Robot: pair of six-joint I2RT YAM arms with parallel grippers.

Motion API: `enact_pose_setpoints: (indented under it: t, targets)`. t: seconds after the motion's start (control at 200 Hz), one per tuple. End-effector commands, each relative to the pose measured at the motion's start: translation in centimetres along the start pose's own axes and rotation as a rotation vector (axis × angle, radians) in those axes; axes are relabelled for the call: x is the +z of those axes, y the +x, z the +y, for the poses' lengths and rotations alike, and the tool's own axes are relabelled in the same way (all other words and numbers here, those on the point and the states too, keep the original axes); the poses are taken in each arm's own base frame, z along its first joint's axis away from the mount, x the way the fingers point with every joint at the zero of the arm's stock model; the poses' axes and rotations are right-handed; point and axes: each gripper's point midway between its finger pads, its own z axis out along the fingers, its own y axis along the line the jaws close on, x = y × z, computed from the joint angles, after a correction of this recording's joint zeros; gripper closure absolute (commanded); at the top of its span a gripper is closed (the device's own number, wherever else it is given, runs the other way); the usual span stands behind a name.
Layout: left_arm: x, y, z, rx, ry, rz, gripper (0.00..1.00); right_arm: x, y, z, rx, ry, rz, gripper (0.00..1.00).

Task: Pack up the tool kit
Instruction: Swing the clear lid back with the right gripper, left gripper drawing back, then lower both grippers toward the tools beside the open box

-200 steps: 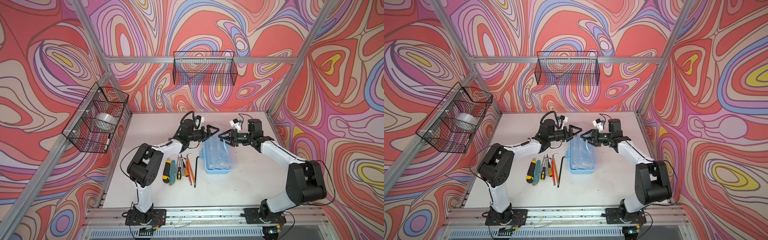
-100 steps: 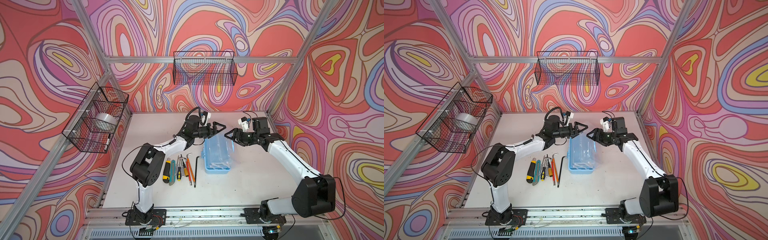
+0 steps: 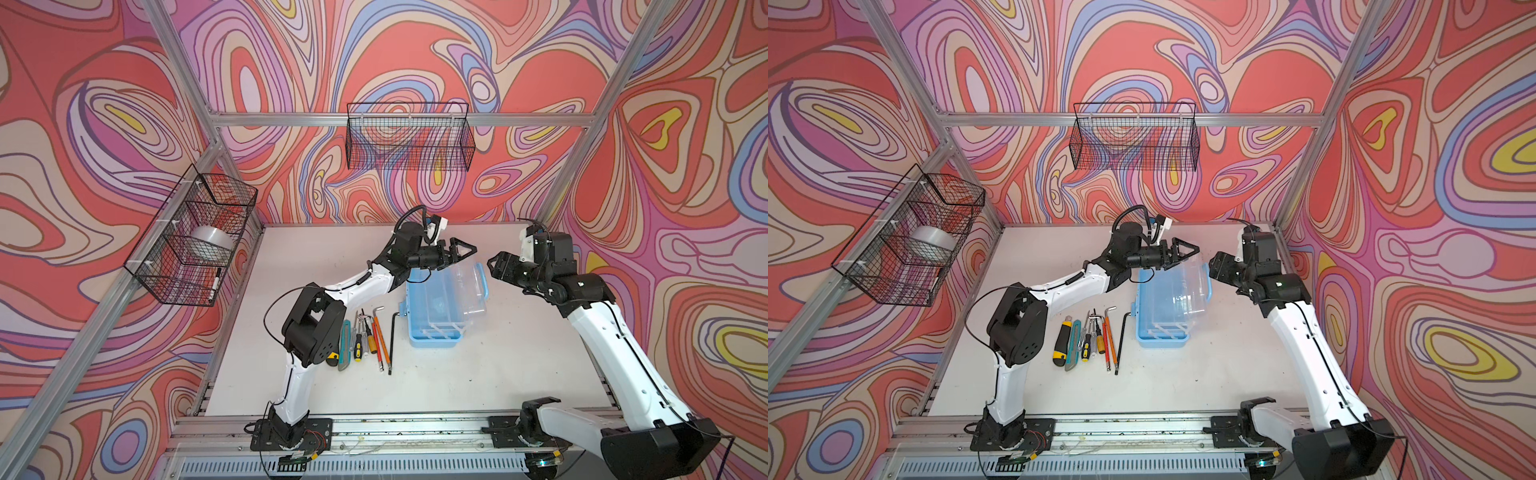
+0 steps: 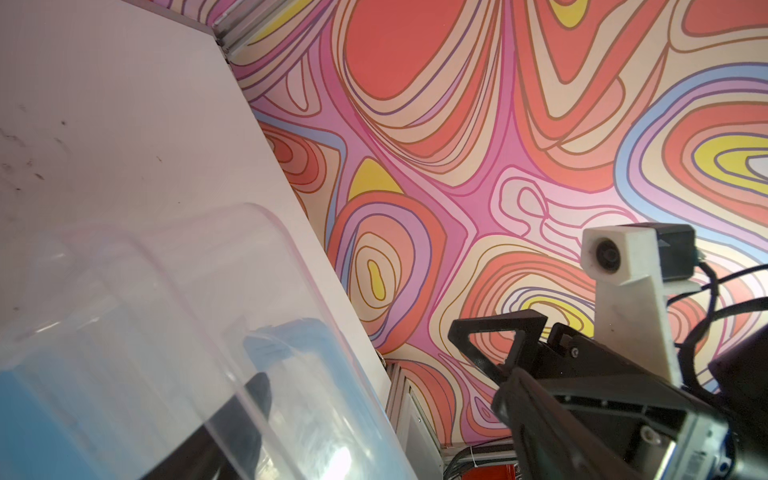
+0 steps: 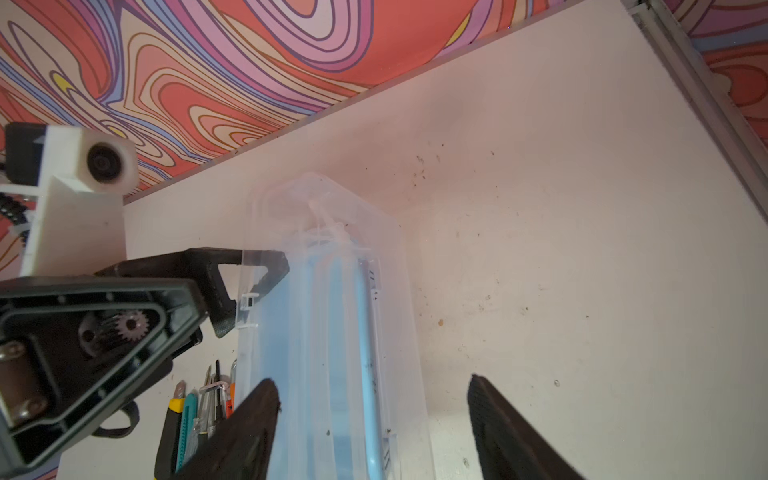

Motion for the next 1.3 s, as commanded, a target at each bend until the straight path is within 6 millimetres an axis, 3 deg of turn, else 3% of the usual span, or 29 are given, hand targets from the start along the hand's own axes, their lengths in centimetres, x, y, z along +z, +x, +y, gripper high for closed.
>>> enact_pose_setpoints:
  t: [0.0,0.31,0.511,0.641,0.721,0.811,0.936,1.077,1.197,1.292]
  targets:
    - [1.4,0.6,-0.1,0.008,0.0,0.025,0.11,0.0,1.2,-1.7,-0.015,0.067,0.021,0.24]
    - [3.5,0.1,0.3,-0.006,0.009,0.021,0.09,-0.3,1.2,-2.4,-0.024,0.099,-0.001,0.24]
    - [2.3,-0.8,0.3,0.048,-0.059,-0.001,0.08,0.1,1.0,-1.5,-0.03,0.052,0.003,0.27]
    - [-1.1,-2.4,1.3,0.1,-0.181,-0.043,0.08,1.0,1.1,-0.4,-0.029,-0.01,0.026,0.29]
    - [-4.4,-2.9,2.2,0.146,-0.31,-0.074,0.09,1.4,1.3,0.3,-0.022,-0.043,0.036,0.3]
    - [-8.7,-2.2,3.3,0.227,-0.513,-0.098,0.09,1.8,1.9,1.4,-0.023,-0.071,0.045,0.33]
    - [-14.7,0.4,5.3,0.233,-0.744,-0.112,0.12,2.5,3.9,4.2,-0.077,-0.079,0.068,0.37]
    - [-19.7,3.7,6.4,0.243,-0.955,-0.117,0.19,3.0,7.3,7.4,-0.121,-0.112,0.124,0.43]
    - [-22.2,7.2,8.2,0.231,-1.084,-0.096,0.24,3.4,10.2,8.8,-0.144,-0.116,0.164,0.46]
    - [-22.9,10.2,10.0,0.203,-1.144,-0.062,0.28,3.6,12.1,9.1,-0.158,-0.106,0.185,0.47]
